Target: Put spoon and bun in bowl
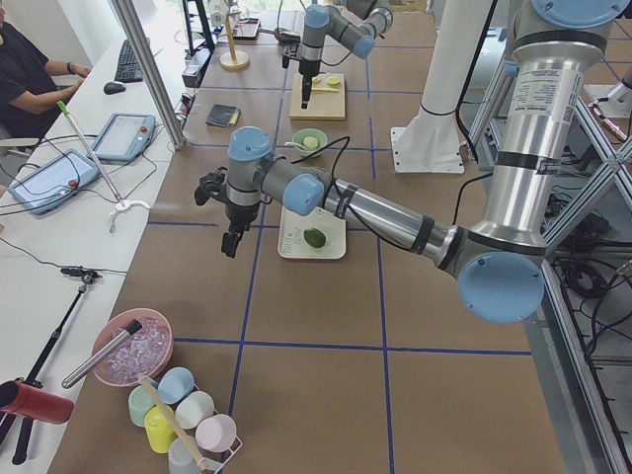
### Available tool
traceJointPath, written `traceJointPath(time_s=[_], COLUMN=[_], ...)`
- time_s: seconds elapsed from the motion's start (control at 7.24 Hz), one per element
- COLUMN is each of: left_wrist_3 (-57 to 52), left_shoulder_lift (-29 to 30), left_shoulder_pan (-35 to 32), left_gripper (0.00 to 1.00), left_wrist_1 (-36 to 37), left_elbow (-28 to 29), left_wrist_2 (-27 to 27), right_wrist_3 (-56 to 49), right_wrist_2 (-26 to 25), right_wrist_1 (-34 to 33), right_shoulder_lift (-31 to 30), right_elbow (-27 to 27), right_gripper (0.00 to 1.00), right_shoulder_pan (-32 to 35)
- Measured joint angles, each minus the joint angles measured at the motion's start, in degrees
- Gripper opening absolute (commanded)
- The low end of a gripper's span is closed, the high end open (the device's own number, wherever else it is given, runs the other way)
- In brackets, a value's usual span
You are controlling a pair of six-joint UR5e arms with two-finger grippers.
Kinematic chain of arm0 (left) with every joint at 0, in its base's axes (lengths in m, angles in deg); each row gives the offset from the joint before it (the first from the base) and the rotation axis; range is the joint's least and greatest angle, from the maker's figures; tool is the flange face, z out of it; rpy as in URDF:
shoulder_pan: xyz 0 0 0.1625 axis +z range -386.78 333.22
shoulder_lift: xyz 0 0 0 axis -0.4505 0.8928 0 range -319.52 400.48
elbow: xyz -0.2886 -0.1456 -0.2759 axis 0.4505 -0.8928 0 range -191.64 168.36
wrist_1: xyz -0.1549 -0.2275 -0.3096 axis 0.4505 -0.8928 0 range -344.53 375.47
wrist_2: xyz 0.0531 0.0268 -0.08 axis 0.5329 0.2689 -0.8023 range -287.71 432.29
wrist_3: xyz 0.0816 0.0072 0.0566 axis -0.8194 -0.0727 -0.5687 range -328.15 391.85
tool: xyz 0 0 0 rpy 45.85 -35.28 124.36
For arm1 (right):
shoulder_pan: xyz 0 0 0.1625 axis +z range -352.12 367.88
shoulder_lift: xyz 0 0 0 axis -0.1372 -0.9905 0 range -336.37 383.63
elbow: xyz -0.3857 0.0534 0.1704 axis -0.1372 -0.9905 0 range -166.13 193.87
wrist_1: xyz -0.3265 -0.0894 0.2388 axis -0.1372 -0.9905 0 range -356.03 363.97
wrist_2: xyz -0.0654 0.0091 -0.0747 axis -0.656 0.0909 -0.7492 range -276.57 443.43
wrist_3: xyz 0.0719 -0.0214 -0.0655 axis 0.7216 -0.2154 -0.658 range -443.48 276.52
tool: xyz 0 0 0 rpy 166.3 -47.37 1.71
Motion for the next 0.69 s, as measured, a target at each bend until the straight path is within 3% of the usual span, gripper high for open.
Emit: traceJointPath(time_s=[0.28,0.69], left_wrist_3=[-7.03,-16.87], left_shoulder_lift=[-0.82,-2.42], left_shoulder_pan=[-3.67,-8.99], left_gripper=[1.00,1.00], left_wrist_1=[1.68,1.90], left_elbow=[2.49,7.38], left_wrist_2=[-1.71,-2.25], right_wrist_3=[-12.56,-37.65], right_wrist_2=[9.84,20.19], right_wrist_1=[-2.25,-2.36], right_shoulder_lift=[-10.98,-24.70], right_elbow=[7.04,6.84], right_gripper=[1.00,1.00], right_shoulder_pan=[11.05,26.82])
